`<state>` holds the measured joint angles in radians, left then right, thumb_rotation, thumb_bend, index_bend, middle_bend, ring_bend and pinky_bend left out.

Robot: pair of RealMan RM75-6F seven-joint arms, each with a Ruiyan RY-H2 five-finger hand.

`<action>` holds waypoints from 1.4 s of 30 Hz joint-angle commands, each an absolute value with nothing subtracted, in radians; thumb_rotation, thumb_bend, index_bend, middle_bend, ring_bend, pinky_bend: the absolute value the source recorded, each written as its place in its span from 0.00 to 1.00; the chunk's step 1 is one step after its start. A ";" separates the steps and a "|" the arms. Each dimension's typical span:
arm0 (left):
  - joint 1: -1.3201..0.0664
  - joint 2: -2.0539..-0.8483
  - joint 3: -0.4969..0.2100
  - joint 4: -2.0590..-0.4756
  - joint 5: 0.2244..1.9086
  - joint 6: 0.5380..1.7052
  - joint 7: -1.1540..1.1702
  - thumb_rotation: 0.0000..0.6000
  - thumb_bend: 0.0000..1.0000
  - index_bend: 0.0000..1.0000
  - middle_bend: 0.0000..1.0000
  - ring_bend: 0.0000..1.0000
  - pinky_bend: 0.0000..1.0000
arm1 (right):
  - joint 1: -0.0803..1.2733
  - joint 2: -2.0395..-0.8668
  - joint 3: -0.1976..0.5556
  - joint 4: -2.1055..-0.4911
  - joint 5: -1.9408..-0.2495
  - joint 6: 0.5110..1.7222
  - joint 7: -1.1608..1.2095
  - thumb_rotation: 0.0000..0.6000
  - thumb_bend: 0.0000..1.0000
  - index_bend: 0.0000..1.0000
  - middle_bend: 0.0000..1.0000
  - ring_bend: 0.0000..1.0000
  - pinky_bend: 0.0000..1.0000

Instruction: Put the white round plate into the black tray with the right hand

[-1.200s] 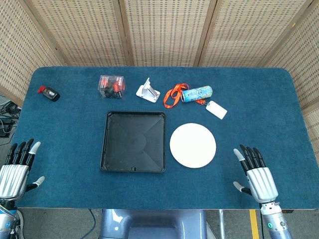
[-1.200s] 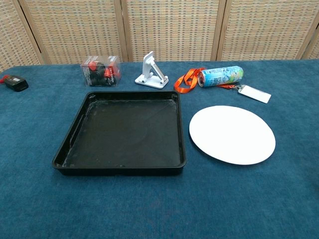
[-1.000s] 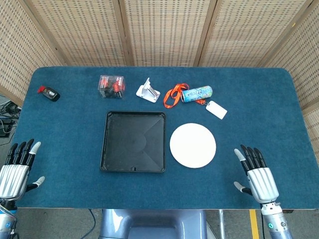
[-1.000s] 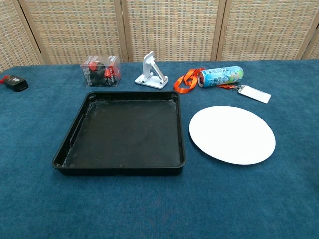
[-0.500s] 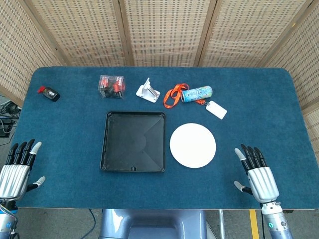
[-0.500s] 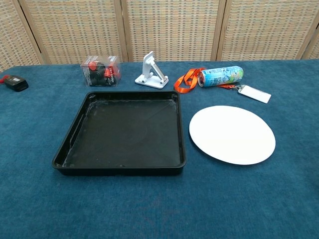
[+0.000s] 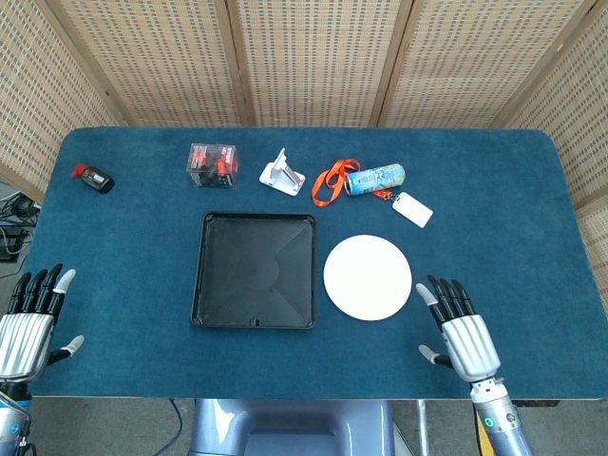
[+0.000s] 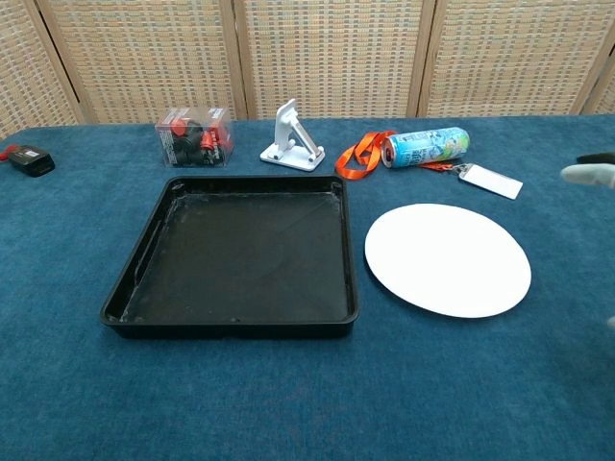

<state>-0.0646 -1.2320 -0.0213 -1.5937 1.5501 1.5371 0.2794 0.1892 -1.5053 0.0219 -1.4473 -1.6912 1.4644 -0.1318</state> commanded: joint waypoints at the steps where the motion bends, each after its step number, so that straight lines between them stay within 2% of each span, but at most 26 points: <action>1: -0.066 -1.233 -0.022 -1.591 1.546 1.533 0.277 1.00 0.00 0.00 0.00 0.00 0.00 | 0.234 -1.561 0.042 -1.419 -1.684 1.411 -0.163 1.00 0.31 0.15 0.00 0.00 0.03; 4: -0.068 -1.234 -0.023 -1.587 1.540 1.525 0.273 1.00 0.00 0.00 0.00 0.00 0.00 | 0.261 -1.614 0.049 -1.376 -1.662 1.361 -0.178 1.00 0.38 0.18 0.00 0.00 0.05; 14: -0.075 -1.241 -0.025 -1.575 1.523 1.505 0.262 1.00 0.00 0.00 0.00 0.00 0.00 | 0.305 -1.722 0.067 -1.251 -1.613 1.309 -0.137 1.00 0.47 0.19 0.00 0.00 0.05; 23: -0.078 -1.243 -0.030 -1.570 1.510 1.499 0.261 1.00 0.00 0.00 0.00 0.00 0.00 | 0.333 -1.776 0.073 -1.165 -1.566 1.257 -0.105 1.00 0.47 0.18 0.00 0.00 0.05; 42: -0.081 -1.243 -0.040 -1.561 1.485 1.493 0.254 1.00 0.00 0.00 0.00 0.00 0.00 | 0.369 -1.839 0.083 -1.056 -1.532 1.233 -0.045 1.00 0.47 0.21 0.00 0.00 0.05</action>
